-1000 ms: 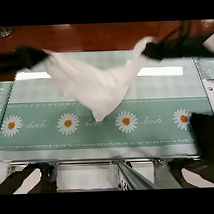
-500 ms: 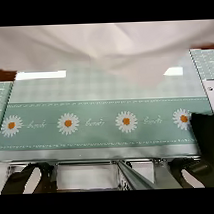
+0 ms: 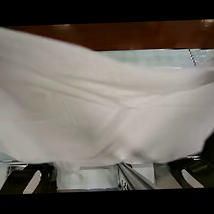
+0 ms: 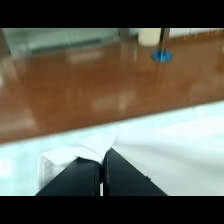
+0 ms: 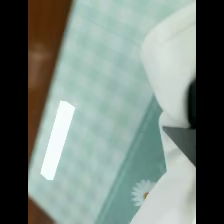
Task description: Fold the shirts.
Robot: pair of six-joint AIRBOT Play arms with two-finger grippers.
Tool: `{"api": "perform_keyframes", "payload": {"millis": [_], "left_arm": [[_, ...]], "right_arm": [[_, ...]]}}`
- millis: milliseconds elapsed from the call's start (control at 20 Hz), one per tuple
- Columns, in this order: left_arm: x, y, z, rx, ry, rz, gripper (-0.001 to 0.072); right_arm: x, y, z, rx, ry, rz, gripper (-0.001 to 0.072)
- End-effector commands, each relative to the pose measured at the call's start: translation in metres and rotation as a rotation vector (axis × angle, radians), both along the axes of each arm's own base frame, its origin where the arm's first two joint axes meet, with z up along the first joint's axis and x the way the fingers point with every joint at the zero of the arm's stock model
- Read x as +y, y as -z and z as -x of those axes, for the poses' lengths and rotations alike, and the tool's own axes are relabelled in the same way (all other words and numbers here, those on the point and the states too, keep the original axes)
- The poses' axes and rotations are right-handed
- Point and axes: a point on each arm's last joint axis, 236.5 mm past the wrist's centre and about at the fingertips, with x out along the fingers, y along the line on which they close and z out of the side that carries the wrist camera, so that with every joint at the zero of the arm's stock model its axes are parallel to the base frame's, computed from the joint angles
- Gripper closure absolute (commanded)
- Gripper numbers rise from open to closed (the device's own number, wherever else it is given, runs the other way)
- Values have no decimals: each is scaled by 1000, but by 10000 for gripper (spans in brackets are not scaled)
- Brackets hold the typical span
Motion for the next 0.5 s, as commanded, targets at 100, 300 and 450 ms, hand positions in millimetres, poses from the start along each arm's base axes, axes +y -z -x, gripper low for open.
{"api": "perform_keyframes", "payload": {"millis": [100,300,450], "left_arm": [[0,203,-101,387,-53,54,691],[2,284,-167,418,-164,215,690],[-8,312,-199,488,-215,381,678]], "right_arm": [[14,183,-93,237,145,-60,692],[21,255,-194,242,287,-129,692],[22,285,-265,342,372,-257,690]]}}
